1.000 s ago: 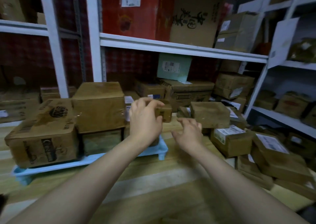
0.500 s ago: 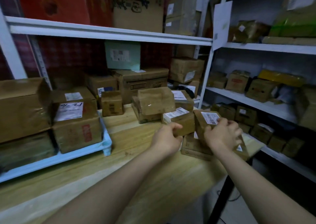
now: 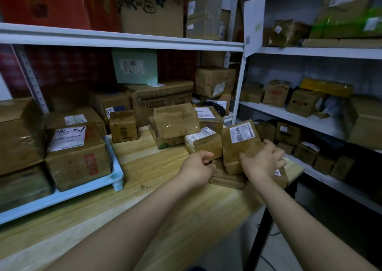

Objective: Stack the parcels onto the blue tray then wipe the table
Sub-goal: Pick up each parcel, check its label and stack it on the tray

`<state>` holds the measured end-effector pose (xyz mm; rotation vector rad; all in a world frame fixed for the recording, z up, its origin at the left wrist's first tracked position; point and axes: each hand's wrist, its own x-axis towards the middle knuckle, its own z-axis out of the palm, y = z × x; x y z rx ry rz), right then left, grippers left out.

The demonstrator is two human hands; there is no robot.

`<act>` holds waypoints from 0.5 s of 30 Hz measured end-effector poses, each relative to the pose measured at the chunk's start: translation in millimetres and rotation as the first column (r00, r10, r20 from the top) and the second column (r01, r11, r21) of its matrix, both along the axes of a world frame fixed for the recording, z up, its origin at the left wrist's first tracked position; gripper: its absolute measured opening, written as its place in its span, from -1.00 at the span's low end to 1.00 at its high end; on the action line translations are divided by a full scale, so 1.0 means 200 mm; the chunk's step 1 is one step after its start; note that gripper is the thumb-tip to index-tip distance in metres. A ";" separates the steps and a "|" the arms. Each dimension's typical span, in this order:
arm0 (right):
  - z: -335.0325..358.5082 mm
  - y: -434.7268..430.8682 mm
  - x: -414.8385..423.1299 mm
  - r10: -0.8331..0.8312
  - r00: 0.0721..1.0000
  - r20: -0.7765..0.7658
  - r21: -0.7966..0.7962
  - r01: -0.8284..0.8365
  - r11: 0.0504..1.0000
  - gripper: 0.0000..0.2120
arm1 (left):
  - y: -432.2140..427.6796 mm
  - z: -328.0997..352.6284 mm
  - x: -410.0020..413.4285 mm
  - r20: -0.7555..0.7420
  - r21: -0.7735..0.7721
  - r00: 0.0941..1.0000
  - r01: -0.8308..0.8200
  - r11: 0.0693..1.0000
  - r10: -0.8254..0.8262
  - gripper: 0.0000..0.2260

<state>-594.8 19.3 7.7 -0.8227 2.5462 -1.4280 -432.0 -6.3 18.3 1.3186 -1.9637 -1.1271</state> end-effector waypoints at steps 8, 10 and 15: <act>0.08 0.07 0.04 -0.013 0.960 0.279 -0.386 0.124 0.914 -0.62 | 0.04 0.05 -0.01 -0.182 0.059 0.983 -0.007 0.998 0.017 -0.67; 0.09 0.08 0.10 0.081 0.938 0.338 -0.471 0.093 0.877 -0.69 | 0.04 0.08 0.01 -0.288 0.072 0.956 -0.036 0.997 0.056 -0.64; 0.09 0.03 0.26 0.290 0.881 0.373 -0.569 -0.029 0.822 -0.77 | 0.04 0.18 0.13 -0.496 0.139 0.842 -0.163 0.977 0.211 -0.64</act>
